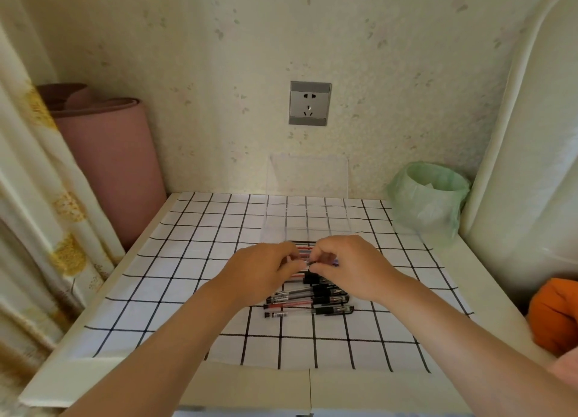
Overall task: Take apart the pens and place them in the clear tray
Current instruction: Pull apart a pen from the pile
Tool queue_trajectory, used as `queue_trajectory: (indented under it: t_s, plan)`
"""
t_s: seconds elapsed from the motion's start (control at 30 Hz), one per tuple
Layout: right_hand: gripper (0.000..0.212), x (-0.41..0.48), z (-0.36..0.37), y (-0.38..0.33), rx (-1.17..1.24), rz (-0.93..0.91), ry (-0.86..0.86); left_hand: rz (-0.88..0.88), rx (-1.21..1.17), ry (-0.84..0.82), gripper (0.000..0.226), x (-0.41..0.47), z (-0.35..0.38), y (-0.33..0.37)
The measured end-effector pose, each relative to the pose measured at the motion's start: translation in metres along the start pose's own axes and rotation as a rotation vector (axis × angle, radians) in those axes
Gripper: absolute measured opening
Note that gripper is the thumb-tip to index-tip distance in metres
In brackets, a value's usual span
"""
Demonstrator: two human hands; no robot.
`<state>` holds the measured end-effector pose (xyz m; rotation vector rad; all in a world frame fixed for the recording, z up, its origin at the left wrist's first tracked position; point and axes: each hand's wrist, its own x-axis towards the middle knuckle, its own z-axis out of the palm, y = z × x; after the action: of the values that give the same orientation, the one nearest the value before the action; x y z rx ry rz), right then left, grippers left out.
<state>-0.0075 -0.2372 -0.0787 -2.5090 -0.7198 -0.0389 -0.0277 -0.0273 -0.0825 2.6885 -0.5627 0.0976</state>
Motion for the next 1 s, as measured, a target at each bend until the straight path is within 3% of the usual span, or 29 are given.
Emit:
queue_trajectory:
  t_s: [0.13,0.27,0.37,0.47,0.53,0.67,1.0]
  plan:
    - [0.005,-0.002,0.0,0.003,-0.064,0.004,0.018,-0.052,0.109,-0.043,0.02,-0.008,-0.011,-0.01]
    - [0.003,-0.006,-0.004,0.013,-0.091,0.064,0.026,-0.326,0.217,-0.074,0.011,-0.014,-0.022,-0.047]
    - [0.003,-0.01,-0.006,0.018,-0.131,0.096,0.005,-0.427,0.304,-0.065,0.009,-0.019,-0.027,-0.06]
    - [0.002,-0.01,-0.005,0.019,-0.132,0.104,-0.007,-0.365,0.223,0.116,0.007,-0.016,-0.027,-0.043]
    - [0.002,-0.009,-0.002,0.017,-0.129,0.099,-0.009,-0.206,0.114,0.162,0.009,-0.013,-0.021,-0.023]
    - [0.003,-0.007,0.0,0.009,-0.11,0.065,0.02,-0.031,0.045,0.056,0.026,-0.008,-0.007,0.011]
    - [0.008,-0.016,-0.024,0.02,-0.147,0.145,0.007,-0.07,0.168,-0.044,0.019,0.005,0.013,0.011]
